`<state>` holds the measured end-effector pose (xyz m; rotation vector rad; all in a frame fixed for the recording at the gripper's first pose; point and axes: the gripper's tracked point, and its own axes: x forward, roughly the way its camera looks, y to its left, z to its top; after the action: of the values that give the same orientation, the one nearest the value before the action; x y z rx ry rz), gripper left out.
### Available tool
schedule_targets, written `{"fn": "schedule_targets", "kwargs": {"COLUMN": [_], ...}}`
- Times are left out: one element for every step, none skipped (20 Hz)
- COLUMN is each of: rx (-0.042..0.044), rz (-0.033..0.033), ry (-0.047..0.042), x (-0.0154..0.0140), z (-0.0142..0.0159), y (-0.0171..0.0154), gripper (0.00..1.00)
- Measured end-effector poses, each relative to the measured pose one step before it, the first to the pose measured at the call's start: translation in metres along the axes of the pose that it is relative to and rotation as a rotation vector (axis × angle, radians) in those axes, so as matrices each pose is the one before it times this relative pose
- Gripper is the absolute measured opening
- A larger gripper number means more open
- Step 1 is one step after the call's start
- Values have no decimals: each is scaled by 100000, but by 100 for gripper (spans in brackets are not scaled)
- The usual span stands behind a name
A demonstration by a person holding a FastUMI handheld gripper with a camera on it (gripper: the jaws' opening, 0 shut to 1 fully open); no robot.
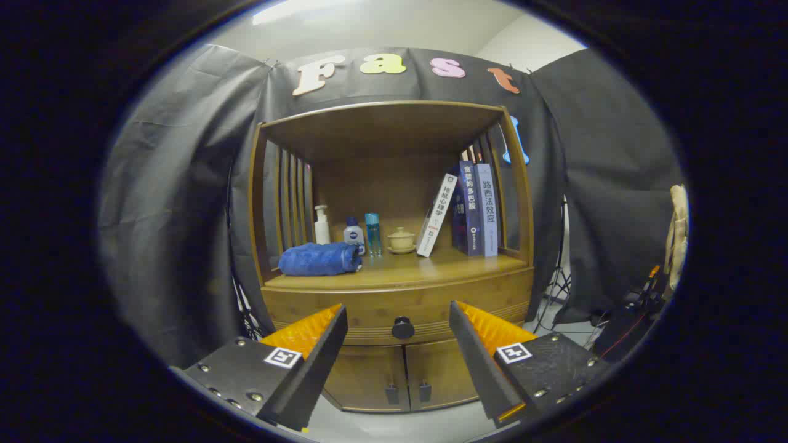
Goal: Pull open the drawer, take out the items inside it, and place them on the countertop above the cabinet.
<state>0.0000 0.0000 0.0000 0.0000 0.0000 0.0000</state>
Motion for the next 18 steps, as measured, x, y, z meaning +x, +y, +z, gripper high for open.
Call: {"fn": "schedule_targets", "kwargs": {"rx": [-1025,-2092,-2011,-1241,-630,386,645,-415,-469,-144,246,-186,-458,-710,-566,-486,-198,311], "rz": [77,-704,-932,-516,391,754,269,254,-149,-84,-387,-804,-379,300,-31,-261,-297,-292], "ry": [986,932,1160,79,-974,-1154,-516,-155,-5,-162,-743,-1535,-1015,-562,-551,-162,-86,-247], "x": [-29,-63,-103,-40,70,63,-17,-115,-157,-255,-253,-268,-230,-128,-201,-175,-166,-245], "z": [-338,-94,-199,32,281,397,90,220,230,321,444,654,551,439,315,300,131,138], "y": [126,-5,-187,-47,192,214,-5,-45,-92,-82,32,-61,-53,129,110,-77,-159,-41], "gripper": [100,99,100,99,99,99,99,99,99,99,99,99,99,99,99,99,100,100]}}
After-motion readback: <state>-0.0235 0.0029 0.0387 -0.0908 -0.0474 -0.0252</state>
